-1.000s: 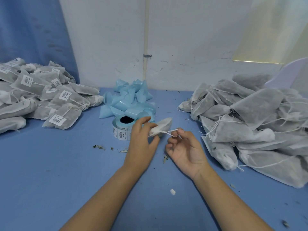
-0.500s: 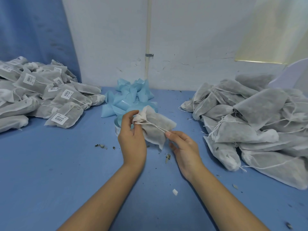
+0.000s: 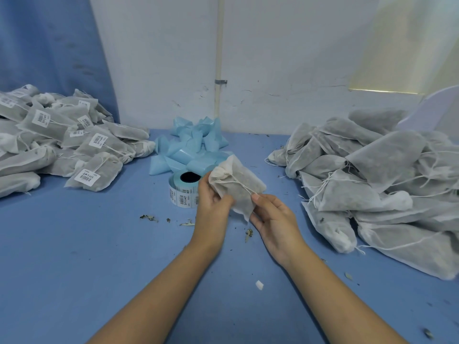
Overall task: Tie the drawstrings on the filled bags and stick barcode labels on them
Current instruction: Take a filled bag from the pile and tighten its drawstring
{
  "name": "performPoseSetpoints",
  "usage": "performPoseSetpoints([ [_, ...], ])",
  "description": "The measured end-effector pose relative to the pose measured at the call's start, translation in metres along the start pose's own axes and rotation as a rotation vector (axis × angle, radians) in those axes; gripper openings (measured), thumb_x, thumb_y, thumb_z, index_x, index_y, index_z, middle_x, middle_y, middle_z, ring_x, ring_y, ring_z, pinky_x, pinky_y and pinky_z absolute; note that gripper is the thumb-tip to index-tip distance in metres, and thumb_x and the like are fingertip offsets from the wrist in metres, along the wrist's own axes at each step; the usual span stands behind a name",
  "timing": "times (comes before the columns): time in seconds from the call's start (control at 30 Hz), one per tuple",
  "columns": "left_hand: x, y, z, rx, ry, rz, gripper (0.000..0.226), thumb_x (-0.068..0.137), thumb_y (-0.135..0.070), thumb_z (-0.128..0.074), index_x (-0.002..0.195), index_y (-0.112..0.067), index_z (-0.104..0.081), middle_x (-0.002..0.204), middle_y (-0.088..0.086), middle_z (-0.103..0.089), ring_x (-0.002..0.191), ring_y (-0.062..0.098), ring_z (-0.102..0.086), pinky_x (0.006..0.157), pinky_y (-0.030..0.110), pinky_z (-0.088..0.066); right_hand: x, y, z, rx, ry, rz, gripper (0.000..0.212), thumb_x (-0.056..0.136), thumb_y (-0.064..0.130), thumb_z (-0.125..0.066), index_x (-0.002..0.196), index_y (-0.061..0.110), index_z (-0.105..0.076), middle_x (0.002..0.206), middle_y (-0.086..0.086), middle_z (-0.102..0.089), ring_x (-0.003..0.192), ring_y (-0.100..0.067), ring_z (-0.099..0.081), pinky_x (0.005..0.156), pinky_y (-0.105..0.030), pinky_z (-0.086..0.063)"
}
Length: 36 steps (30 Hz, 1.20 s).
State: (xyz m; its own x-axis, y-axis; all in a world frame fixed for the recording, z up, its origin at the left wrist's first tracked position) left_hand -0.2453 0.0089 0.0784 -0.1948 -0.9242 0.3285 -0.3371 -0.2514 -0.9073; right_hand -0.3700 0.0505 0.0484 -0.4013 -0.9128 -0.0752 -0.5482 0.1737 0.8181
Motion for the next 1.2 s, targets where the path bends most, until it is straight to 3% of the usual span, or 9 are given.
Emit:
performPoseSetpoints([
  [0.13, -0.003, 0.004, -0.005, 0.111, 0.003, 0.015, 0.051, 0.087, -0.016, -0.067, 0.127, -0.016, -0.036, 0.124, -0.006, -0.054, 0.113, 0.001, -0.054, 0.095, 0.018, -0.046, 0.000, 0.000, -0.002, -0.056, 0.033, 0.023, 0.008, 0.085, 0.002, -0.065, 0.079, 0.006, -0.062, 0.081, -0.010, -0.069, 0.080, -0.019, -0.068, 0.086, -0.032, -0.056],
  [0.37, 0.007, -0.002, 0.014, 0.078, -0.190, 0.030, 0.025, 0.088, -0.019, -0.066, 0.108, -0.024, -0.051, 0.105, -0.007, -0.063, 0.090, -0.004, -0.062, 0.079, 0.018, -0.051, -0.004, 0.004, -0.004, -0.276, -0.010, 0.194, 0.016, 0.089, 0.006, -0.059, 0.074, 0.011, -0.060, 0.075, -0.001, -0.061, 0.068, -0.014, -0.057, 0.064, -0.023, -0.049],
  [0.5, 0.012, 0.000, 0.023, 0.002, -0.236, 0.068, 0.022, 0.084, -0.016, -0.069, 0.104, -0.021, -0.059, 0.096, -0.011, -0.068, 0.083, -0.004, -0.065, 0.067, 0.010, -0.049, -0.014, 0.019, -0.001, -0.786, -0.139, 0.410, 0.051, 0.094, 0.032, -0.047, 0.045, 0.019, -0.048, 0.044, 0.006, -0.042, 0.043, -0.008, -0.039, 0.048, -0.017, -0.034],
  [0.63, 0.014, 0.001, 0.027, -0.044, -0.269, 0.086, 0.021, 0.086, -0.009, -0.064, 0.105, -0.016, -0.060, 0.092, -0.009, -0.068, 0.081, 0.002, -0.065, 0.067, 0.012, -0.050, -0.016, 0.010, -0.008, -1.312, -0.090, 0.330, 0.065, 0.097, 0.042, -0.038, 0.041, 0.018, -0.059, 0.050, 0.002, -0.063, 0.057, -0.015, -0.059, 0.071, -0.031, -0.047],
  [0.7, 0.015, -0.001, 0.030, -0.069, -0.296, 0.093, 0.021, 0.086, -0.001, -0.058, 0.102, -0.014, -0.059, 0.090, -0.008, -0.066, 0.080, 0.004, -0.064, 0.071, 0.015, -0.050, -0.015, 0.010, -0.011, -1.256, -0.085, 0.402, 0.044, 0.098, 0.037, -0.040, 0.078, 0.024, -0.076, 0.086, 0.007, -0.074, 0.081, -0.010, -0.063, 0.079, -0.019, -0.045],
  [0.8, 0.014, -0.005, 0.039, 0.036, -0.306, 0.057, 0.028, 0.082, 0.011, -0.047, 0.074, -0.015, -0.054, 0.065, -0.017, -0.058, 0.066, 0.004, -0.052, 0.059, 0.012, -0.042, -0.017, 0.017, -0.011, -1.024, -0.065, 0.498, 0.031, 0.098, 0.029, -0.045, 0.124, 0.029, -0.063, 0.138, 0.026, -0.038, 0.117, 0.018, -0.037, 0.085, 0.008, -0.023],
  [0.9, 0.012, -0.015, 0.048, 0.336, -0.255, -0.102, 0.026, 0.079, 0.005, -0.040, 0.063, -0.014, -0.045, 0.061, -0.014, -0.048, 0.057, -0.002, -0.043, 0.053, 0.010, -0.033, -0.013, 0.016, -0.006, -0.998, -0.058, 0.464, 0.028, 0.098, 0.025, -0.046, 0.117, 0.027, -0.066, 0.137, 0.020, -0.043, 0.117, 0.014, -0.037, 0.085, 0.008, -0.023],
  [1.0, 0.012, -0.013, 0.050, 0.628, -0.149, -0.172, 0.014, 0.068, -0.011, -0.033, 0.065, -0.008, -0.047, 0.071, -0.002, -0.049, 0.068, 0.016, -0.048, 0.065, 0.031, -0.039, -0.009, 0.010, -0.003, -1.083, -0.056, 0.402, 0.026, 0.096, 0.019, -0.048, 0.114, 0.020, -0.066, 0.135, 0.012, -0.053, 0.115, 0.002, -0.048, 0.091, -0.008, -0.032],
  [1.2, 0.018, 0.000, 0.059, 0.600, -0.134, 0.006, 0.009, 0.062, -0.018, -0.032, 0.054, -0.017, -0.026, 0.055, -0.002, -0.034, 0.057, 0.021, -0.035, 0.056, 0.039, -0.030, -0.007, 0.008, -0.001, -1.139, -0.071, 0.382, 0.023, 0.092, 0.013, -0.050, 0.108, 0.015, -0.066, 0.106, 0.011, -0.058, 0.095, -0.002, -0.051, 0.074, 0.003, -0.031],
])
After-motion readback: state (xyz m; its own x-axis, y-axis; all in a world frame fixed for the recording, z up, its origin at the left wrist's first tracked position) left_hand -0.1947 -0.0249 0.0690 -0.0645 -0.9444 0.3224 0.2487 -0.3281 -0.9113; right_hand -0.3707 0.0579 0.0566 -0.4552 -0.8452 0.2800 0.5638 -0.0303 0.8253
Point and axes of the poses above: each hand's wrist, its own x-axis towards the middle knuckle, its own z-axis out of the back of the hand, y = z × x, the point moved 6 cm from there along x, towards the middle knuckle
